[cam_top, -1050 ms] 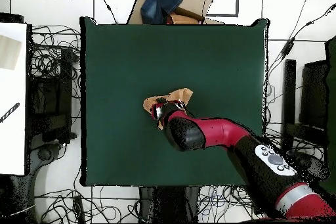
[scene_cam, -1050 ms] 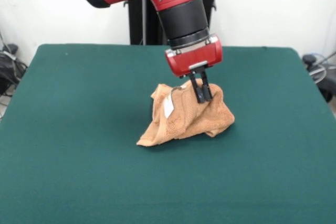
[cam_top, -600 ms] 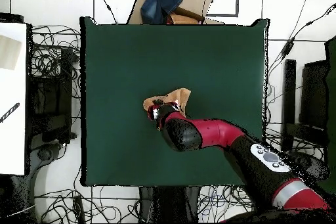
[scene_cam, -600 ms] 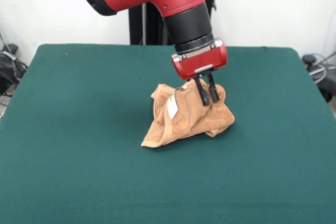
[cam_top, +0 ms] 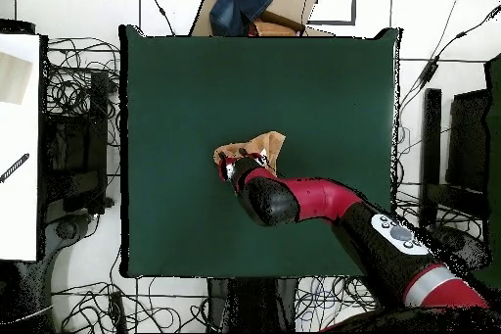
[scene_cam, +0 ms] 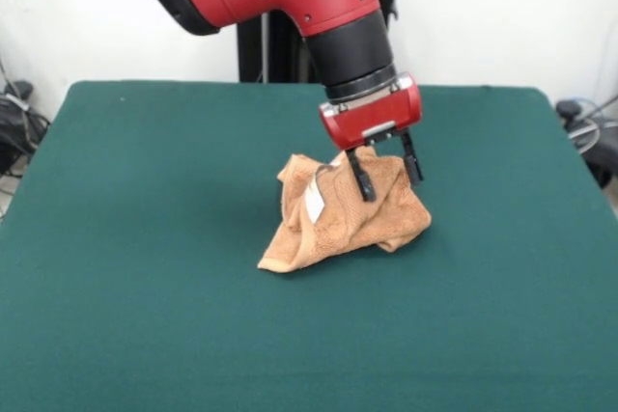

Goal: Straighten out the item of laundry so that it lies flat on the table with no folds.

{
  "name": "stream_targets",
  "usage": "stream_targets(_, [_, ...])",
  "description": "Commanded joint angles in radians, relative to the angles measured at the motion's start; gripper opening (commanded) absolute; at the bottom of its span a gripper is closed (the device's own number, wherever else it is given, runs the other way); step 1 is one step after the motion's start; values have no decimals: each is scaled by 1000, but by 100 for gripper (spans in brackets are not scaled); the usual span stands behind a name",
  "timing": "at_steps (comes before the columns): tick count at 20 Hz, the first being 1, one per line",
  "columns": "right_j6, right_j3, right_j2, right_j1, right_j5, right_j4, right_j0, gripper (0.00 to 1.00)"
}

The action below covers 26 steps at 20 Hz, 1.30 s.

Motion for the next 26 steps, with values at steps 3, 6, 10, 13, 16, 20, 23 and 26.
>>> stream_targets(3, [70,-11,30,-13,0,-47,10,100])
stream_targets(6, [46,-11,52,-36,52,-35,-13,100])
stream_targets(10, [31,-19,46,-49,37,-60,-6,100])
stream_targets(13, [-131,-47,153,-21,100,-155,-49,100])
stream_targets(16, [-233,-59,244,10,196,-184,-101,100])
stream_targets(20, [25,-30,60,-53,76,-163,-39,100])
stream_targets(23, [152,-20,-43,-81,40,-100,6,100])
stream_targets(26, [211,-36,-113,-62,20,-50,19,100])
